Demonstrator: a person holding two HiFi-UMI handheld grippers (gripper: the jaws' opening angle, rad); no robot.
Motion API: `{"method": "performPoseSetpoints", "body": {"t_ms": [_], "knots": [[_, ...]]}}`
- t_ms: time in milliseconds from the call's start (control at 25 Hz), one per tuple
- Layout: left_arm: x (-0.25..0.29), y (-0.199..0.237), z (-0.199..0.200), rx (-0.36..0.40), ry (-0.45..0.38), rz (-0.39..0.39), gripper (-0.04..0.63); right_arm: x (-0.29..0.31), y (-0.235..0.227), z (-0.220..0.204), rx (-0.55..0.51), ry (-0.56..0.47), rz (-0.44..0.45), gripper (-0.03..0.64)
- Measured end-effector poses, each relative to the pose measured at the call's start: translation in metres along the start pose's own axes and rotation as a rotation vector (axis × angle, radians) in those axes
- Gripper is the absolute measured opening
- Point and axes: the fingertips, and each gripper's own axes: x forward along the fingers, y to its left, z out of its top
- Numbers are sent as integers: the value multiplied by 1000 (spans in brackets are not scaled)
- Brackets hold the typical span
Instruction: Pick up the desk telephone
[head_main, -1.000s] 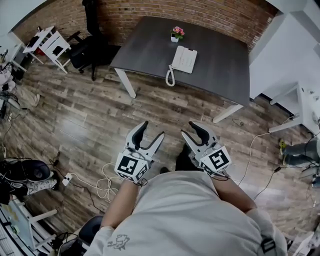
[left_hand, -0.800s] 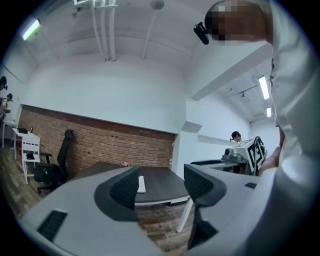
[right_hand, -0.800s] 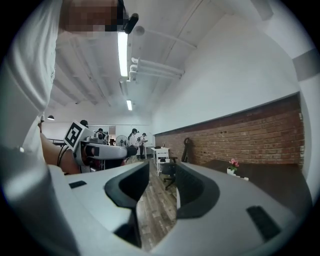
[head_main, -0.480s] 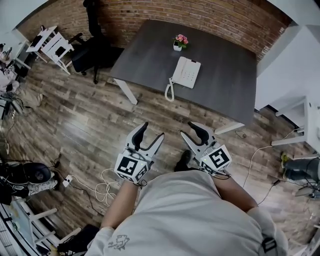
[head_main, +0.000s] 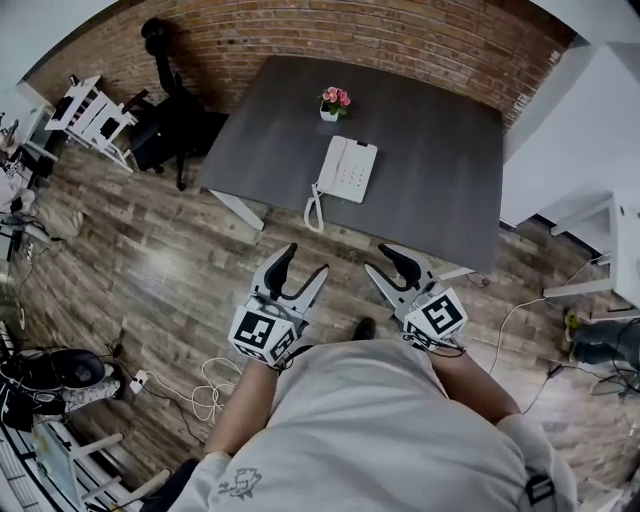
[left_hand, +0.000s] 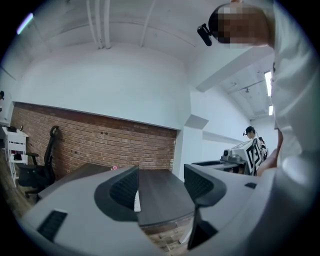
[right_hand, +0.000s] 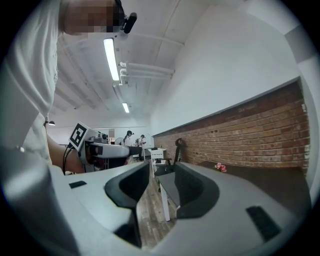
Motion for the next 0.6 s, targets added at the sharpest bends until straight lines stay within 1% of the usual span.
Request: {"method": "performPoseSetpoints", "body": {"t_ms": [280,400,600], "knots": [[38,2,-2,-5,22,-38,295,-3,-30,-5,27,1,-33,164],[54,4,-4,-7,34,-76,295,-1,-39,-6,33,3,-55,163],[84,21,-5,-5,47,-148,295,10,-63,-4,29,-5,-133,158]]}}
